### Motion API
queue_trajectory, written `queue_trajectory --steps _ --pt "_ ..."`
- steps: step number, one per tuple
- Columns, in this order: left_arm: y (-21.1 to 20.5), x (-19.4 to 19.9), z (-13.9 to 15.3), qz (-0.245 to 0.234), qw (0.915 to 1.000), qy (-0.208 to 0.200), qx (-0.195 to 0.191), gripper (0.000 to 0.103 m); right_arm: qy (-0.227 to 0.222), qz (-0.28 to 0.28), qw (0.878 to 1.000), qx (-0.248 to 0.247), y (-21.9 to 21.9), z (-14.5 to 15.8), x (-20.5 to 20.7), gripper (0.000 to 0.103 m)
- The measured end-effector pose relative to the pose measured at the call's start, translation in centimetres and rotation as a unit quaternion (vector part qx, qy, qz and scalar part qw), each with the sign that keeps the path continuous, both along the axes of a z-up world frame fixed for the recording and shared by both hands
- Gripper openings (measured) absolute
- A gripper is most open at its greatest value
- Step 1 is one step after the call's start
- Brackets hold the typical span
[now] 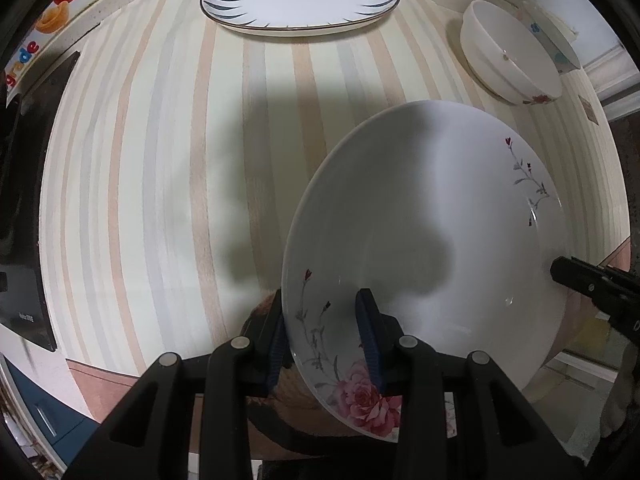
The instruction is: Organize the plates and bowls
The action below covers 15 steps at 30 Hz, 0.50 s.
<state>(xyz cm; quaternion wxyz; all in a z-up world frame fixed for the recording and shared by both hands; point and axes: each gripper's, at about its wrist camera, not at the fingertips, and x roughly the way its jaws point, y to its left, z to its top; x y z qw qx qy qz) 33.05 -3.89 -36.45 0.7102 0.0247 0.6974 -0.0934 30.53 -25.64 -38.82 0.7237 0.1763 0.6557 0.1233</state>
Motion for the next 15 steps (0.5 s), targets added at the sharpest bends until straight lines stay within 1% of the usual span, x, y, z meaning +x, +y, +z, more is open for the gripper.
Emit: queue_trajectory --steps 4,7,13,15 --pt "-0.5 -0.1 -0.3 -0.003 1.0 -0.002 0.007 0.031 0.001 -0.009 1.0 0.002 -0.4 0.4 0.2 0.015" --pt "-0.7 -0.5 -0.2 -0.001 1.0 -0.001 0.008 0.031 0.003 -0.005 1.0 0.0 -0.4 0.4 0.3 0.015" --pt "0.0 -1.0 0.9 0.007 1.0 -0.002 0.006 0.031 0.012 -0.006 1.0 -0.016 -0.5 0.8 0.3 0.015" --pt "0.4 -1.0 1.6 0.014 0.9999 -0.007 0.002 0.031 0.01 -0.012 1.0 -0.007 -1.1 1.4 0.4 0.015"
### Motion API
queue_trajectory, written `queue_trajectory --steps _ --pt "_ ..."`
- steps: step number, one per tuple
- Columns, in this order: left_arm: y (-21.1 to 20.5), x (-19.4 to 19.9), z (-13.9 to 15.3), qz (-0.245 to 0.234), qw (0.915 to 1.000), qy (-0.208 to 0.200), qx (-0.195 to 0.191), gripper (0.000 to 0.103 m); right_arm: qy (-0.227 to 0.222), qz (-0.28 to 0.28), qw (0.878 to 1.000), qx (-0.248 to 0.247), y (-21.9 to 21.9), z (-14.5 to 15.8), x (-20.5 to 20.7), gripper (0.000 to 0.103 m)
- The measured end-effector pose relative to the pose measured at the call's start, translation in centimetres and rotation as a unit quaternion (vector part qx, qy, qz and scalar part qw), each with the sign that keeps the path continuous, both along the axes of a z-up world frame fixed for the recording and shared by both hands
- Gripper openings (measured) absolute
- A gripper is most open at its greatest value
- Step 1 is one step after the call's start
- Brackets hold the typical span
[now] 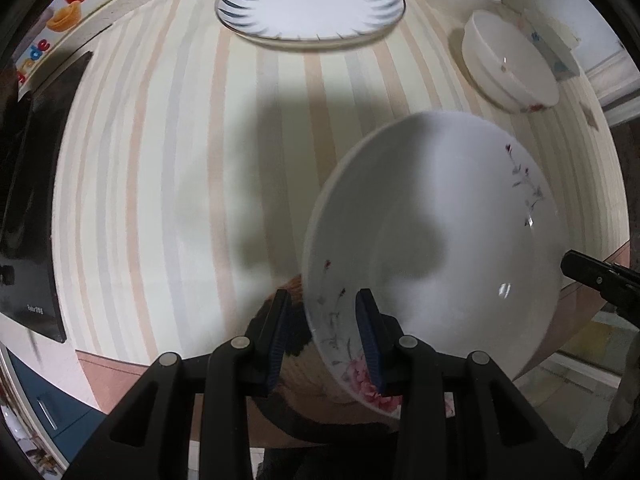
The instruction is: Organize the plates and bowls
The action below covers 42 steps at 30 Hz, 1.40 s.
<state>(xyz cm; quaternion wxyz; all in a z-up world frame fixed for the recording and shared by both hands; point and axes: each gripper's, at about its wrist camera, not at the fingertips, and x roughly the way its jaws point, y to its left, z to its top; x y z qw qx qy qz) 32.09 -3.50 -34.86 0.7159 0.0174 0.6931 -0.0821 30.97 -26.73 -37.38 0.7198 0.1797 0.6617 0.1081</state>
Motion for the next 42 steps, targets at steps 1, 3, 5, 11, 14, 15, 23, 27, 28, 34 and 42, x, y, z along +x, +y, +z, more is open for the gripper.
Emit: queue_trajectory --steps 1,3,5,11,14,15,23,27,28,34,42 --pt "0.3 0.2 0.6 0.005 1.0 -0.004 -0.003 0.031 -0.002 -0.005 1.0 0.0 -0.4 0.7 0.2 0.015" --pt "1.0 0.6 1.6 0.013 0.9998 -0.013 -0.006 0.031 -0.007 -0.014 1.0 0.002 -1.1 2.2 0.5 0.015" --pt "2.1 1.8 3.7 0.028 0.9989 -0.033 -0.014 0.031 -0.023 -0.025 0.999 0.019 -1.6 4.8 1.7 0.015" --pt "6.3 8.0 8.5 0.073 0.9926 -0.093 -0.028 0.034 -0.083 -0.017 0.996 0.04 0.2 10.6 8.7 0.061" --pt "8.4 12.6 9.0 0.086 0.991 -0.1 -0.024 0.034 -0.073 -0.01 0.997 0.038 2.2 10.7 13.8 0.061" --pt "8.8 13.6 8.7 0.087 0.9911 -0.098 -0.025 0.034 -0.067 -0.007 0.997 0.033 2.8 10.4 15.3 0.061" --pt "10.1 21.7 4.2 0.087 0.9953 -0.039 -0.02 0.034 -0.002 0.01 0.999 -0.034 6.1 4.5 24.5 0.061" --pt "9.8 24.1 1.6 0.083 0.9962 -0.001 -0.025 0.034 0.02 0.011 0.998 -0.053 6.9 1.5 27.2 0.06" --pt "9.7 24.6 1.0 0.079 0.9964 0.007 -0.028 0.034 0.019 0.011 0.998 -0.058 7.2 1.0 27.6 0.06" --pt "8.0 26.5 -3.1 0.038 0.9974 0.055 -0.026 0.034 0.041 0.032 0.995 -0.082 8.8 -2.2 29.6 0.039" --pt "7.0 26.4 -4.0 0.02 0.998 0.042 -0.043 0.022 0.047 0.038 0.994 -0.088 9.4 -4.6 30.1 0.012"
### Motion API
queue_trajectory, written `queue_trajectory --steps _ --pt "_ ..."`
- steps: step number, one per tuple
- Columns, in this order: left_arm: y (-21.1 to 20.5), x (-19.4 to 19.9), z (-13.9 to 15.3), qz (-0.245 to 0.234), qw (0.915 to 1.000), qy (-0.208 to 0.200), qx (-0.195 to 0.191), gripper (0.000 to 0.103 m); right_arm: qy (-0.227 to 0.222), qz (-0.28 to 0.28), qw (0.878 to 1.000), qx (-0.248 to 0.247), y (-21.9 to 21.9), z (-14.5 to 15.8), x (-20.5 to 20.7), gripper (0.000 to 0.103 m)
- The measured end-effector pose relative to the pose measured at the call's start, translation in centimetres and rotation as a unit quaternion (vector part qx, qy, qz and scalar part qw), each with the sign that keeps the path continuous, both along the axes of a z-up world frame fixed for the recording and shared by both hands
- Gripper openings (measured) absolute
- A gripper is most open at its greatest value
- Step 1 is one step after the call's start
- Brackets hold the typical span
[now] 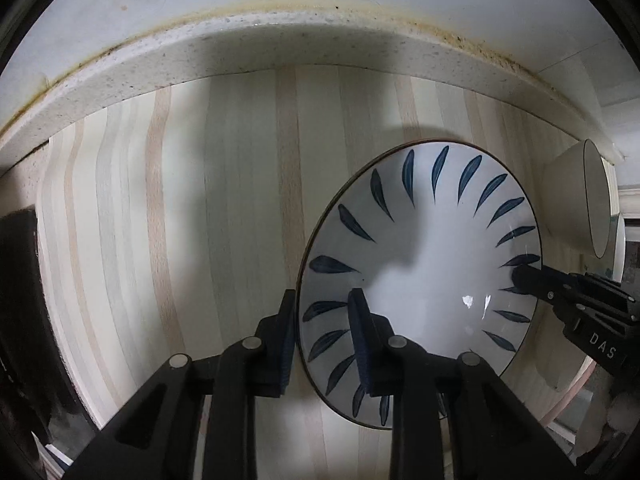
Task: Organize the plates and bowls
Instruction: 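Grasp the blue-leaf patterned plate rim with both tools, then carry the blue-leaf plate onto the white plate stack and release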
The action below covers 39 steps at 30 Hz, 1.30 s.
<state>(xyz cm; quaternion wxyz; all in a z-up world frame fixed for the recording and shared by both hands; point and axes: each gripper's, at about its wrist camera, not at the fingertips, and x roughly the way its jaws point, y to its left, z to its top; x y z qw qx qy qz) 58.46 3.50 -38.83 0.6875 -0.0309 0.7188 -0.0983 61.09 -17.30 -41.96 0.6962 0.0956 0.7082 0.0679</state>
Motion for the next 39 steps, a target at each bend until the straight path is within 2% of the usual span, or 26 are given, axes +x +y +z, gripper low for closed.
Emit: queue_trajectory --steps 6,12,22,26,32,39 --pt "0.3 -1.4 0.9 -0.003 0.9999 -0.007 0.008 0.021 -0.001 0.01 1.0 -0.001 0.3 0.3 -0.6 0.013" --pt "0.8 -3.3 3.4 -0.005 0.9998 -0.015 0.012 0.021 -0.006 0.021 1.0 0.008 1.3 1.9 -1.3 0.013" --pt "1.9 -7.5 10.6 -0.013 0.9983 -0.056 0.012 0.021 -0.026 0.036 0.998 0.041 1.7 7.4 -5.0 0.013" --pt "1.5 -11.1 12.7 -0.016 0.9975 -0.068 0.009 0.021 -0.032 0.048 0.997 0.046 1.8 9.4 -7.8 0.013" --pt "0.3 -16.0 13.2 -0.028 0.9974 -0.067 0.005 0.022 -0.028 0.058 0.996 0.054 -0.8 10.4 -13.4 0.013" --pt "-2.3 -20.6 10.3 -0.043 0.9985 -0.034 0.004 0.022 -0.002 0.059 0.996 0.061 -2.7 8.5 -19.5 0.013"
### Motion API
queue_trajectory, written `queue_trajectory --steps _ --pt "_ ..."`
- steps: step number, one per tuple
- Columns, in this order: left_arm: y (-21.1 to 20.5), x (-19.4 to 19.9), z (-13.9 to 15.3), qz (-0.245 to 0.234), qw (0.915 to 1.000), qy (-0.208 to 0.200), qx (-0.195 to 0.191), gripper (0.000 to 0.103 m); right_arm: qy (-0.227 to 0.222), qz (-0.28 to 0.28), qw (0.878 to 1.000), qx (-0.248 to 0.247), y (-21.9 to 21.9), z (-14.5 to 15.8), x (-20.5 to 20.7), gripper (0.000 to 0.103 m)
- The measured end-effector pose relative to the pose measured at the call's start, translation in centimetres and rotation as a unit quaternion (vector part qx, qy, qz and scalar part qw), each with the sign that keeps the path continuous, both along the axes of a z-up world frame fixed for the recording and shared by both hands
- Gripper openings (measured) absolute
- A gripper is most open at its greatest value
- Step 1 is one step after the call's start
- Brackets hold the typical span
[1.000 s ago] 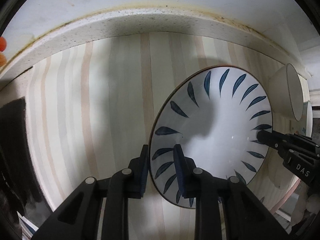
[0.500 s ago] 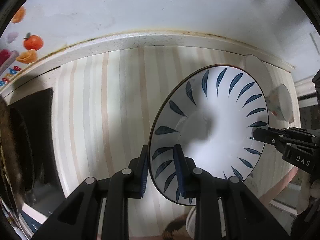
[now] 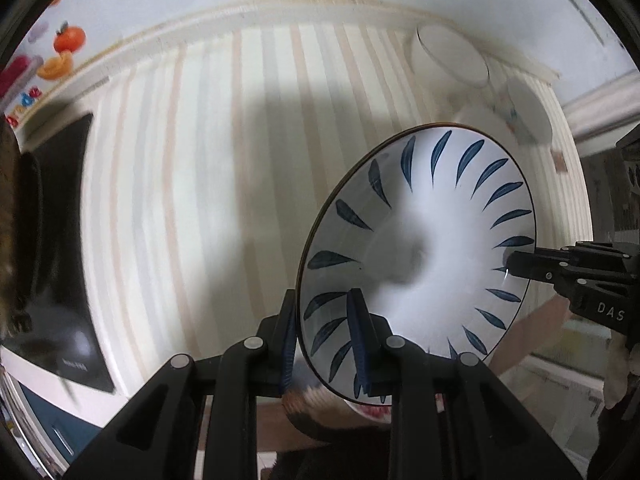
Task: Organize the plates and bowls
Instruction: 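Carry the blue-leaf plate onto the white plate stack and release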
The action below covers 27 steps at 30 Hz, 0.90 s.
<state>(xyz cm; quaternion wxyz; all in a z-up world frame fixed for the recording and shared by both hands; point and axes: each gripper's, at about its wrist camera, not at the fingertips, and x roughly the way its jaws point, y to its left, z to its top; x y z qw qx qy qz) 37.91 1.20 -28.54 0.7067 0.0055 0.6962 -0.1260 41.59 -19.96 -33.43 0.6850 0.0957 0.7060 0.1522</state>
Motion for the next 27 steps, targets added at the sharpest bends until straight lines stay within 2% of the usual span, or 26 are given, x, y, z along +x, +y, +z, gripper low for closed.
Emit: queue_trajectory --steps 4,12,21,27 --pt "-1.3 -2.1 -2.1 -0.014 0.9994 0.031 0.004 0.022 0.025 -0.008 1.0 0.005 -1.2 -2.0 -2.6 0.013" --pt "-2.7 -3.0 -5.5 -0.03 0.9974 0.062 0.022 0.021 0.053 -0.009 0.999 -0.003 -2.1 -5.6 -5.7 0.013" --pt "-2.9 -3.1 -5.5 -0.029 0.9976 0.057 0.026 0.021 0.063 -0.008 0.998 -0.006 -2.2 -7.3 -5.8 0.013" --pt "-3.9 -3.9 -5.2 -0.033 0.9969 0.048 0.052 0.022 0.066 -0.002 0.998 -0.002 -1.7 -7.5 -5.6 0.013"
